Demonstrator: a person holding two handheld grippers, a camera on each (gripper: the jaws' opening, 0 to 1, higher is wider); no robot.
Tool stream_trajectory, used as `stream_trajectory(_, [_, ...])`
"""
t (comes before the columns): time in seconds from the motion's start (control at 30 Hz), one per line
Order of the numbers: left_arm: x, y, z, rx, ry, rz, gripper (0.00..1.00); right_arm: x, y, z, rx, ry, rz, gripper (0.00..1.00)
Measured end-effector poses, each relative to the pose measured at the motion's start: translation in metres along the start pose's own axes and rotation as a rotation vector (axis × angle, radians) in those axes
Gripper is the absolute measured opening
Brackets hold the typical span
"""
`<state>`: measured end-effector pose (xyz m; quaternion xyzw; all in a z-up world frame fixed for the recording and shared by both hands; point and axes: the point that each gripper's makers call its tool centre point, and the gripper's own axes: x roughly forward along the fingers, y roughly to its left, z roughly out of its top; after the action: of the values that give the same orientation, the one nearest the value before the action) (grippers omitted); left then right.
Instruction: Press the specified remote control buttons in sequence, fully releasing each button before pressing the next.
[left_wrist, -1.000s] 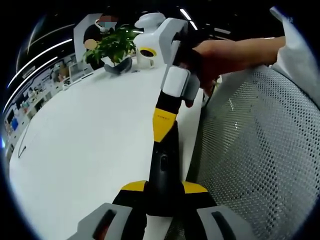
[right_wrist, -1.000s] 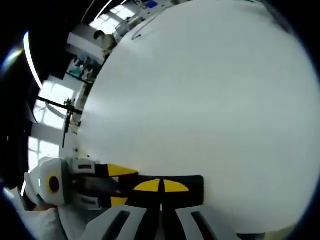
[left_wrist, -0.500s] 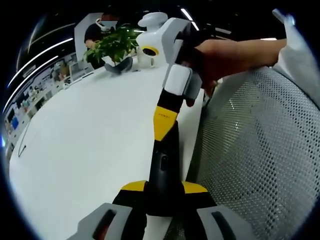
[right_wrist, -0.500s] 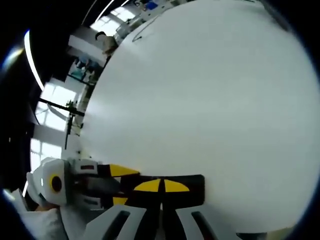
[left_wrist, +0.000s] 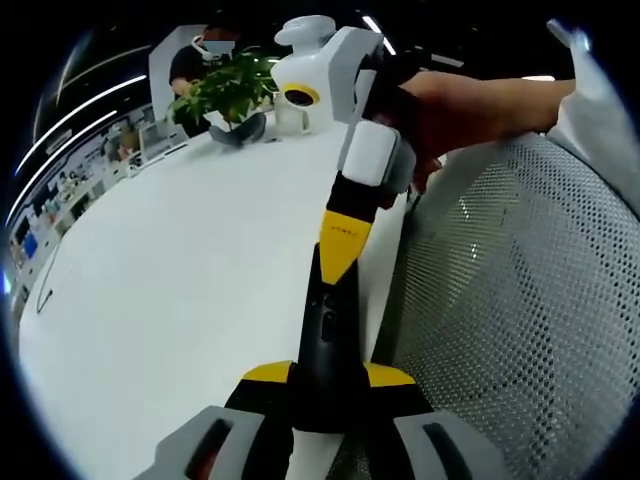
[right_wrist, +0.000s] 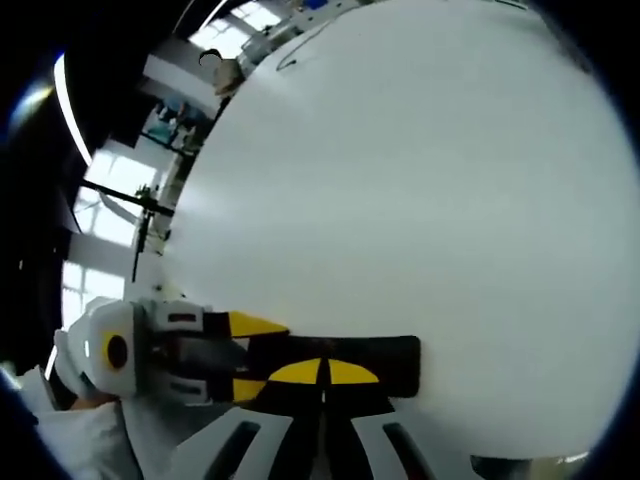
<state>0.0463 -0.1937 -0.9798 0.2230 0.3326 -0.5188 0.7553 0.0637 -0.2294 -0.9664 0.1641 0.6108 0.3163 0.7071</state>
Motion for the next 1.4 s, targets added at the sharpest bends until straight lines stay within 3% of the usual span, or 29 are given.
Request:
stream_trajectory(0.63, [-0.0009,-0.0015,-0.0006,-0.003,-0.001,-0.002,0.24,0.0021,-0.0034,-0.0049,-0.003,0.011,-0.024,0.00])
stream_trajectory(0.97, [-0.0005,-0.0015,0.0001,-0.015,0.016,0.009,0.24,0.0033,-0.0031,-0.0049,-0.040,0.062,-0.089,0.00])
stream_trajectory(1.13, [-0.0015,-0.0017,0.0002,-0.020,0.009,0.005,0.24,0.0011,-0.0016,-0.0055,-0.079,-0.005,-0.033,0.00])
stream_trajectory(1.17, [-0.0016,-0.0020,0.0000,-0.007,0.011,0.005,0.24,-0.0009,-0.0010,-0.0050,-0.032,-0.024,-0.028,0.00])
stream_trajectory(1.2, [-0.0018,-0.0026,0.0002,-0.004,0.010,0.004,0.24,-0.0016,-0.0020,-0.0056,-0.009,-0.006,-0.038,0.00])
stream_trajectory(1.4, [-0.0021,-0.0019,0.0003,-0.010,0.011,0.003,0.24,-0.0024,-0.0023,-0.0094,-0.061,0.038,-0.090,0.00])
